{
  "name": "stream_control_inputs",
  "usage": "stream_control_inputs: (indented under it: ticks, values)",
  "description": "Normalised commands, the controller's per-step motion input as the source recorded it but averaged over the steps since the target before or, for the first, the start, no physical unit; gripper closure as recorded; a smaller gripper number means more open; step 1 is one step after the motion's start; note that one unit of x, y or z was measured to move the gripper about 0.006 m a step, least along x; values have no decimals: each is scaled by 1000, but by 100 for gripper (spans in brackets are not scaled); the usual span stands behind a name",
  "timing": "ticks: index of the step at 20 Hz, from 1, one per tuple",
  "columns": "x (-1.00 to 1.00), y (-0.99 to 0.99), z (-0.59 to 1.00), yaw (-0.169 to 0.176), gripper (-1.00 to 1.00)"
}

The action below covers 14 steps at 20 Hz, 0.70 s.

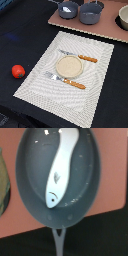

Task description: Place the pan onto the stove and place the fish and sausage into the pan.

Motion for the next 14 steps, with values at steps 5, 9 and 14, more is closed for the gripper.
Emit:
stream_control_inputs:
  ticks: [5,9,14]
  values:
    - [12,-1000,212,0,-100]
    - [29,-1000,99,0,-100]
    - [39,-1000,7,0,-100]
